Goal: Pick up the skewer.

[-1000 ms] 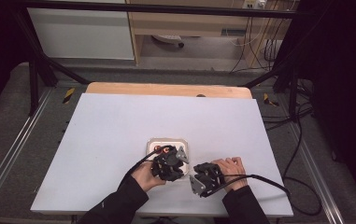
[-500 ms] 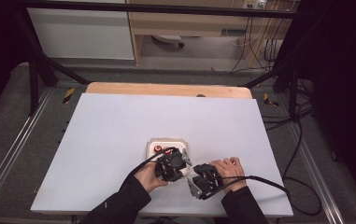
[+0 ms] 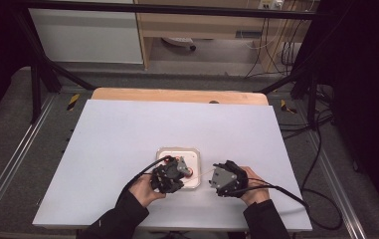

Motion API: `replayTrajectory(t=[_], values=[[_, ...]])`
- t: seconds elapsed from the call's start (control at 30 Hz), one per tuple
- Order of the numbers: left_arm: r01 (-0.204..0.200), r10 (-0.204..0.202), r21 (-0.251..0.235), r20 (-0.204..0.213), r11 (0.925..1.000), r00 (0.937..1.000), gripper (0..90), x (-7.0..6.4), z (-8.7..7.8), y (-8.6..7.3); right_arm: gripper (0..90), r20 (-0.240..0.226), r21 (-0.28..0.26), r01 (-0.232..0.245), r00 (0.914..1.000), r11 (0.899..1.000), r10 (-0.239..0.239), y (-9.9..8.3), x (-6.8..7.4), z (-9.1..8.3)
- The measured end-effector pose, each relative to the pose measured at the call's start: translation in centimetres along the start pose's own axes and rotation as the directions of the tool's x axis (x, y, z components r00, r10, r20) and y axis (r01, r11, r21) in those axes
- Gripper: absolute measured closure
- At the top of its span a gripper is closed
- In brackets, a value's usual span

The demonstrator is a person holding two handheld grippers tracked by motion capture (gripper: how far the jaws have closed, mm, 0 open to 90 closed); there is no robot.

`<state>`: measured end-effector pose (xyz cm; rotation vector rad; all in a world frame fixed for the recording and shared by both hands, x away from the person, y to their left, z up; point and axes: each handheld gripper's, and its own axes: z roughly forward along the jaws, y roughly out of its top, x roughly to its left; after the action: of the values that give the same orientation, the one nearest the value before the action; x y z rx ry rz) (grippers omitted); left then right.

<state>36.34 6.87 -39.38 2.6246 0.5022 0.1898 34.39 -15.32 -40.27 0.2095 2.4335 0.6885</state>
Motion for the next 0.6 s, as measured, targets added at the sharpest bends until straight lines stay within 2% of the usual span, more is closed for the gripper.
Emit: replayTrajectory(t=[0.03, 0.07, 0.1, 0.13, 0.17, 0.23, 0.27, 0.3, 0.33, 0.37, 0.4, 0.43, 0.47, 0.6], values=[[0.019, -0.019, -0.012, -0.008, 0.9998, 0.9998, 88.8, 0.3, -0.3, -0.8, 38.5, -0.011, -0.007, -0.055, 0.9984, 0.998, 0.055, -0.3, -0.3, 0.0], [0.019, -0.019, -0.012, -0.008, 0.9998, 0.9998, 88.8, 0.3, -0.3, -0.8, 35.7, -0.021, -0.014, -0.103, 0.9945, 0.995, 0.103, -0.6, -0.5, -0.1], [0.027, -0.027, -0.020, -0.012, 0.9994, 0.9996, 88.8, 0.4, -0.4, -1.2, 35.7, -0.021, -0.014, -0.103, 0.9945, 0.995, 0.103, -0.6, -0.5, -0.1], [0.035, -0.036, -0.028, -0.011, 0.9990, 0.9993, 88.8, 0.5, -0.6, -1.6, 31.6, -0.040, -0.027, -0.191, 0.9810, 0.981, 0.190, -1.3, -0.8, -0.1], [0.060, -0.062, -0.055, -0.020, 0.9966, 0.9979, 88.8, 0.6, -0.9, -2.4, 30.0, -0.049, -0.033, -0.225, 0.9736, 0.974, 0.223, -1.6, -0.9, -0.1], [0.066, -0.068, -0.068, -0.024, 0.9955, 0.9974, 88.8, 0.7, -1.1, -2.8, 28.8, -0.059, -0.041, -0.285, 0.9573, 0.958, 0.283, -2.2, -1.0, -0.1], [0.085, -0.088, -0.094, -0.027, 0.9919, 0.9958, 88.8, 0.9, -1.4, -3.7, 27.9, -0.067, -0.043, -0.316, 0.9475, 0.948, 0.313, -2.5, -1.1, -0.1], [0.085, -0.088, -0.094, -0.027, 0.9919, 0.9958, 88.8, 0.9, -1.4, -3.7, 26.9, -0.071, -0.045, -0.344, 0.9375, 0.938, 0.341, -2.7, -1.1, 0.0], [0.093, -0.097, -0.109, -0.033, 0.9897, 0.9948, 88.8, 1.0, -1.6, -4.1, 26.9, -0.071, -0.045, -0.344, 0.9375, 0.938, 0.341, -2.7, -1.1, 0.0], [0.100, -0.106, -0.125, -0.041, 0.9871, 0.9935, 88.8, 1.1, -1.8, -4.5, 24.9, -0.088, -0.048, -0.402, 0.9137, 0.915, 0.397, -3.1, -1.2, 0.0], [0.112, -0.119, -0.140, -0.044, 0.9839, 0.9919, 88.8, 1.1, -2.0, -4.9, 23.5, -0.094, -0.047, -0.431, 0.9001, 0.901, 0.425, -3.3, -1.2, 0.0], [0.120, -0.129, -0.155, -0.046, 0.9806, 0.9906, 88.8, 1.1, -2.2, -5.2, 23.5, -0.094, -0.047, -0.431, 0.9001, 0.901, 0.425, -3.3, -1.2, 0.0], [0.128, -0.139, -0.173, -0.050, 0.9766, 0.9891, 88.7, 1.1, -2.3, -5.6, 20.0, -0.100, -0.038, -0.478, 0.8754, 0.877, 0.473, -3.5, -1.3, 0.1], [0.148, -0.168, -0.231, -0.066, 0.9616, 0.9836, 88.7, 1.1, -2.8, -6.9, 14.1, -0.098, -0.001, -0.533, 0.8423, 0.846, 0.530, -3.5, -1.5, 0.5]])
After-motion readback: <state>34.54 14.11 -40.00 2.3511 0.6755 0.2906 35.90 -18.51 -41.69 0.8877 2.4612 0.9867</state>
